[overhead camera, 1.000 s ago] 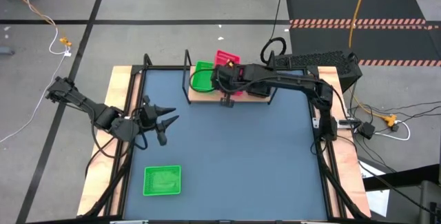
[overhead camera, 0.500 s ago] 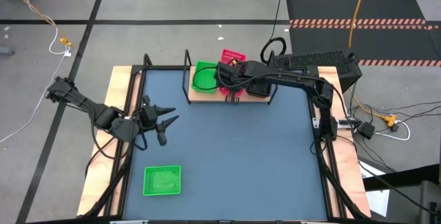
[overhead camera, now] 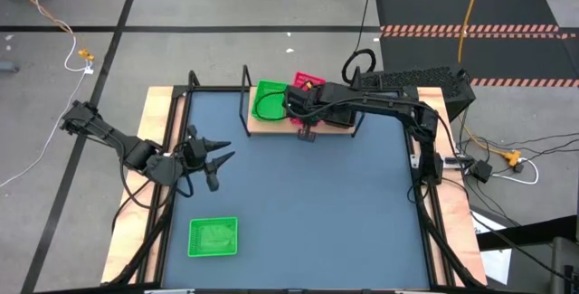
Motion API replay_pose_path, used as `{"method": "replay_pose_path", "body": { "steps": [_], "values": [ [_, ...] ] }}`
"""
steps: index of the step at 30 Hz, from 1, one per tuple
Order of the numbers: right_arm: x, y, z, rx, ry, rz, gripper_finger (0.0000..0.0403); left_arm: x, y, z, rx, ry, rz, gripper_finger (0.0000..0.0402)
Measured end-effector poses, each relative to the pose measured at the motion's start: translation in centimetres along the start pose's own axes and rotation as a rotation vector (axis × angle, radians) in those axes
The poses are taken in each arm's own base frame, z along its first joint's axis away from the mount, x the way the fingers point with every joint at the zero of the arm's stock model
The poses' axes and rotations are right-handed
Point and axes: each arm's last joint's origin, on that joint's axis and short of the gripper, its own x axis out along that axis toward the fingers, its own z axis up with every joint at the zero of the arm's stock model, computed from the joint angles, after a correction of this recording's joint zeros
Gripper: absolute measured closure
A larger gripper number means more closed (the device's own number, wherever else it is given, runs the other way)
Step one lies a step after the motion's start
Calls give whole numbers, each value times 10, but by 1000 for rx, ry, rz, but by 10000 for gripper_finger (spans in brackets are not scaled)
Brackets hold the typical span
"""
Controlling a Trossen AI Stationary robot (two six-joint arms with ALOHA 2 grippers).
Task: Stack baskets on shelf by color
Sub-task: Stack the red bin on the red bins on the shelf
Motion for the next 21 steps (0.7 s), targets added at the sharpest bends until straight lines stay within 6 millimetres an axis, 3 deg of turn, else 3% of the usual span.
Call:
{"method": "replay_pose_path", "body": {
  "steps": [7, 17, 21],
  "values": [
    [16, 5, -10, -43, 56, 4, 393, 0, 0, 0, 7, 1, 0, 259],
    [14, 3, -8, -75, 21, -29, 390, 0, 0, 0, 16, 2, 0, 259],
    [9, 2, -8, -81, 6, -39, 364, 0, 0, 0, 17, 2, 0, 259]
  ]
}}
